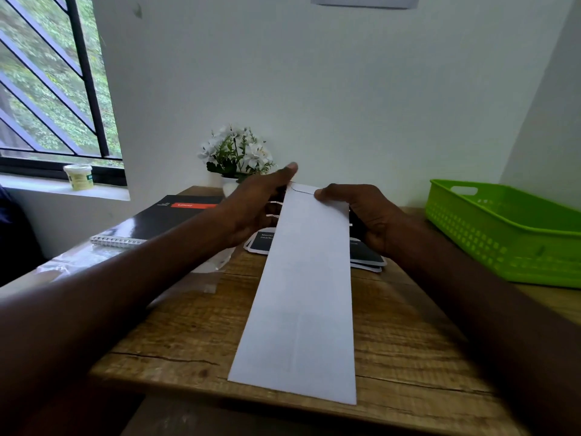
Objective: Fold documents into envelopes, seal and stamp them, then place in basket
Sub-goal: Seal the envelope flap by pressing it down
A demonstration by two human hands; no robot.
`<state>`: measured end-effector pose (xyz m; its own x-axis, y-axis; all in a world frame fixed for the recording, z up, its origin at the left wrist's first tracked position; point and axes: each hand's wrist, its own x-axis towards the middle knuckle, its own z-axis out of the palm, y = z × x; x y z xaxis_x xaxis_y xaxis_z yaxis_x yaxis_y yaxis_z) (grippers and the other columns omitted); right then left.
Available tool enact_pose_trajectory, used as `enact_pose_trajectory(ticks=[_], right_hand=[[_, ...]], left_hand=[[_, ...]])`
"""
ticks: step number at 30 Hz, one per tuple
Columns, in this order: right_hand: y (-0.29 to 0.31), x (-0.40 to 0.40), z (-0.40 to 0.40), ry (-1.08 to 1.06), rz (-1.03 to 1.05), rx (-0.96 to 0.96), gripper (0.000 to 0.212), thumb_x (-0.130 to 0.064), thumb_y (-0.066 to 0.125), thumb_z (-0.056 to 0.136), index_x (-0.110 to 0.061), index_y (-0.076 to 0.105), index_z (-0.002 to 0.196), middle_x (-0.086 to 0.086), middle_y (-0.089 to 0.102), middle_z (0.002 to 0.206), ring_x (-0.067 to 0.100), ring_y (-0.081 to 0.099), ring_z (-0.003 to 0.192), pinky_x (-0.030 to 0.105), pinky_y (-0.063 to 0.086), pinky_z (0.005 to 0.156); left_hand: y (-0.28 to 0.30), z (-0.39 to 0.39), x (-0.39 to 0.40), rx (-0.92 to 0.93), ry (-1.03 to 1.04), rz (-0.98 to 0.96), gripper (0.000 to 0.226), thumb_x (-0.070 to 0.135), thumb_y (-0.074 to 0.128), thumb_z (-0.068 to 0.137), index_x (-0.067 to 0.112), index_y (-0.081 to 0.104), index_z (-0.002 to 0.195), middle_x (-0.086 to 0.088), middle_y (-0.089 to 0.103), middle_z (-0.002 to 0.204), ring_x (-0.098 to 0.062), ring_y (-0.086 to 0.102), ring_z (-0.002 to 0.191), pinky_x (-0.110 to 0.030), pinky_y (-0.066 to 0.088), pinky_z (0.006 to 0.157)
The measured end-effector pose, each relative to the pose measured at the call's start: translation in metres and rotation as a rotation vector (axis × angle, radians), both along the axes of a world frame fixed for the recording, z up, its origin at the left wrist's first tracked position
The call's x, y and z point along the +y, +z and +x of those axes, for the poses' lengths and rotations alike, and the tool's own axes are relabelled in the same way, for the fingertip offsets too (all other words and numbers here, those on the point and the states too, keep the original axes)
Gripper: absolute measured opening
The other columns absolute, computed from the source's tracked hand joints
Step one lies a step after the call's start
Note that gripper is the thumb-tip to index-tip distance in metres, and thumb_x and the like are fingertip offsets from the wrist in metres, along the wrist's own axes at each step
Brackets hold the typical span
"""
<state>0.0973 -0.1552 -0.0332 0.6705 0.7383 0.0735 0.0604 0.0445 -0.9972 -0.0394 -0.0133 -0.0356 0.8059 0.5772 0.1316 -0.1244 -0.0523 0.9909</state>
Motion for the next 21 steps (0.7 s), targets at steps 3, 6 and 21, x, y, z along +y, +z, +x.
enact_pose_trajectory(ticks=[3,6,21], right_hand=[[-0.003,0.002,-0.004,0.019,-0.021,-0.042,0.032,-0.02,0.083,0.078,-0.006,0.076,0.106,0.005,0.077,0.09,0.021,0.07,0.078,0.028,0.055,0.061],[-0.001,0.0,-0.001,0.035,-0.062,-0.072,0.035,-0.02,0.082,0.077,-0.004,0.076,0.107,0.009,0.076,0.094,0.024,0.071,0.082,0.032,0.056,0.071],[-0.001,-0.004,0.006,0.09,-0.05,0.003,0.035,-0.041,0.077,0.083,-0.013,0.074,0.105,0.005,0.074,0.092,0.021,0.066,0.075,0.031,0.053,0.067]], left_hand=[[-0.005,0.004,-0.005,-0.002,-0.008,0.065,0.029,0.029,0.074,0.093,0.001,0.071,0.1,-0.017,0.075,0.101,-0.034,0.071,0.093,-0.047,0.056,0.094],[-0.007,0.006,-0.001,-0.04,0.014,0.087,0.013,0.014,0.074,0.092,0.008,0.072,0.08,-0.016,0.072,0.088,-0.03,0.068,0.082,-0.046,0.055,0.089],[-0.006,0.005,0.003,-0.113,0.065,0.076,0.013,0.015,0.074,0.093,0.003,0.07,0.093,-0.015,0.075,0.086,-0.022,0.073,0.072,-0.032,0.062,0.065]])
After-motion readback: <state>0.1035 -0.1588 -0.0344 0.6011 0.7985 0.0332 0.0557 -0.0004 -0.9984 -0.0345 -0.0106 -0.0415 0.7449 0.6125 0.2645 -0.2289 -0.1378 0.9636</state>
